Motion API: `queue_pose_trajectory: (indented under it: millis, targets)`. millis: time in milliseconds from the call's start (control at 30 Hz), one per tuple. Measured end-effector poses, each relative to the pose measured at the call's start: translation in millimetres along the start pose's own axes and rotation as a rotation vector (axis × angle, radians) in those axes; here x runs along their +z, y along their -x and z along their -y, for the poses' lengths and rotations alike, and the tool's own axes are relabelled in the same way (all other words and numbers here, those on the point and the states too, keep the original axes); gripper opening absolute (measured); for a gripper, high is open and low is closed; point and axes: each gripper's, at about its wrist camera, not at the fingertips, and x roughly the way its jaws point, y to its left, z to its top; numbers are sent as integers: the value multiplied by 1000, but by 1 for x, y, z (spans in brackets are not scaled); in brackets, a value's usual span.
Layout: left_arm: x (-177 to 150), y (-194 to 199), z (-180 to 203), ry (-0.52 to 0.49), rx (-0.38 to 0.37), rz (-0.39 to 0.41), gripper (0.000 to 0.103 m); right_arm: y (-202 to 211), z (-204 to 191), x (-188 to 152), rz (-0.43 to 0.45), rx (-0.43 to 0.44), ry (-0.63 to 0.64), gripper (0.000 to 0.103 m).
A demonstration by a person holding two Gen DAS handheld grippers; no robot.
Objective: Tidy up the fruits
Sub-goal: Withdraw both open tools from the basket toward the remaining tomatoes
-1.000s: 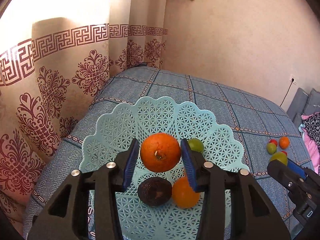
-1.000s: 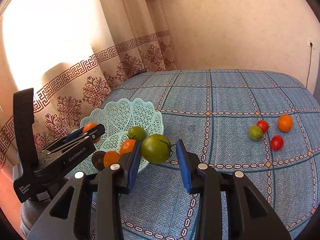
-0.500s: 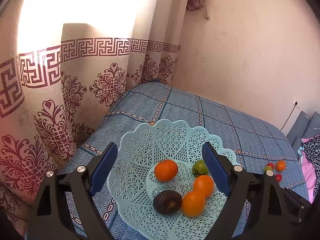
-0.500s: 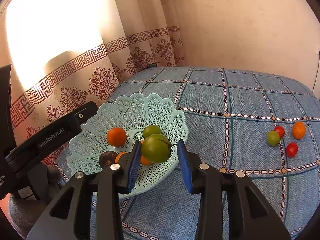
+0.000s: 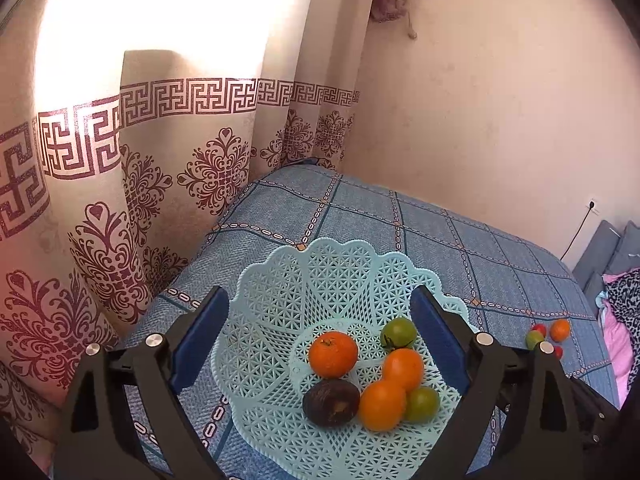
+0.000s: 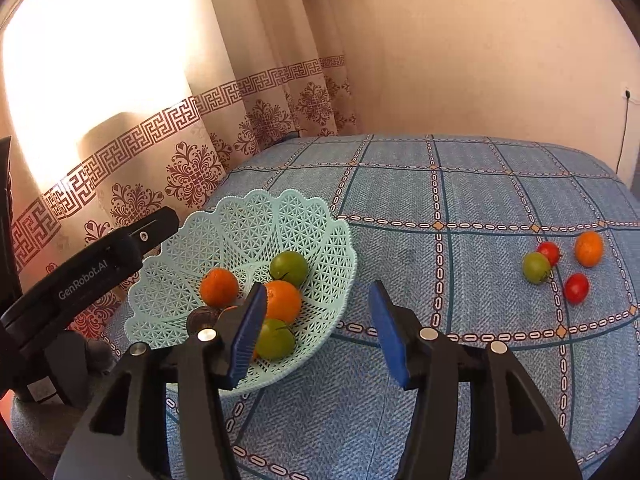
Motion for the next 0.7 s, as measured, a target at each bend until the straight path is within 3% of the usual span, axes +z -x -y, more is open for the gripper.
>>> queue_pose_trajectory:
  millis: [333,700]
  targets:
    - [-8,-5,17,-48,4,-13,94,6,28,-3,6,-47,-22,53]
    - [-16,-2,38,-107,-5,-8,94,20,80,-7,7,-166,-26,53]
